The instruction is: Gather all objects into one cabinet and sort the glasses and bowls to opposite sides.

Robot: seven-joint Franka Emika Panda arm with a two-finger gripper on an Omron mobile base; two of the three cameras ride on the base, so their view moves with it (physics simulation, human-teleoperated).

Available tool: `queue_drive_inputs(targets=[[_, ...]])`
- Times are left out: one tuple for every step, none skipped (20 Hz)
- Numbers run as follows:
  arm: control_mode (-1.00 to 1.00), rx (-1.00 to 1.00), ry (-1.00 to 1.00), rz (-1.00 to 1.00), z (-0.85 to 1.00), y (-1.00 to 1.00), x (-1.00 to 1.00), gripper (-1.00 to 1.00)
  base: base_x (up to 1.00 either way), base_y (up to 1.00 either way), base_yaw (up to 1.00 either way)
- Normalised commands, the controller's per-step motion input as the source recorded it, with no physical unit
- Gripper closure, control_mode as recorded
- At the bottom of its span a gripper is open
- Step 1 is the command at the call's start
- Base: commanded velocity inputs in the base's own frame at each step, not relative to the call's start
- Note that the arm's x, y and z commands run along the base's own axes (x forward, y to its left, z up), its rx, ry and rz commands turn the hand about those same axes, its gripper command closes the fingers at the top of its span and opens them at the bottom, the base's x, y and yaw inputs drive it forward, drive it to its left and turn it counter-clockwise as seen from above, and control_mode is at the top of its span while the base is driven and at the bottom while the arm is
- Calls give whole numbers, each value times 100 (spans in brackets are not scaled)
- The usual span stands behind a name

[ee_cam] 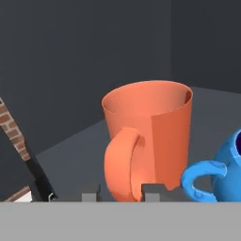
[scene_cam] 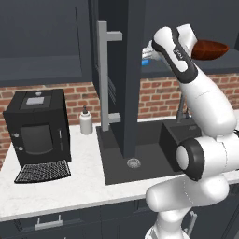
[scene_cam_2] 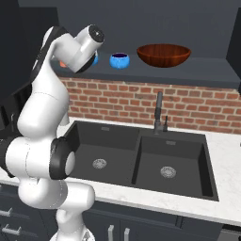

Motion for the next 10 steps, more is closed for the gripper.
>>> queue_drive_inputs(targets=[[-100, 0, 0, 0, 0, 9, 0, -100, 0, 0, 0], [-100, 0, 0, 0, 0, 9, 0, -100, 0, 0, 0], [-100, -1, 0, 0, 0, 16, 0, -100, 0, 0, 0], [-100, -1, 0, 0, 0, 16, 0, -100, 0, 0, 0], [-100, -1, 0, 0, 0, 11, 0, -100, 0, 0, 0], [-100, -1, 0, 0, 0, 4, 0, -100, 0, 0, 0], [-100, 0, 0, 0, 0, 0, 0, -100, 0, 0, 0], [-100, 0, 0, 0, 0, 0, -8, -100, 0, 0, 0], [-100, 0, 0, 0, 0, -8, -20, -100, 0, 0, 0], [-100, 0, 0, 0, 0, -16, -24, -100, 0, 0, 0]])
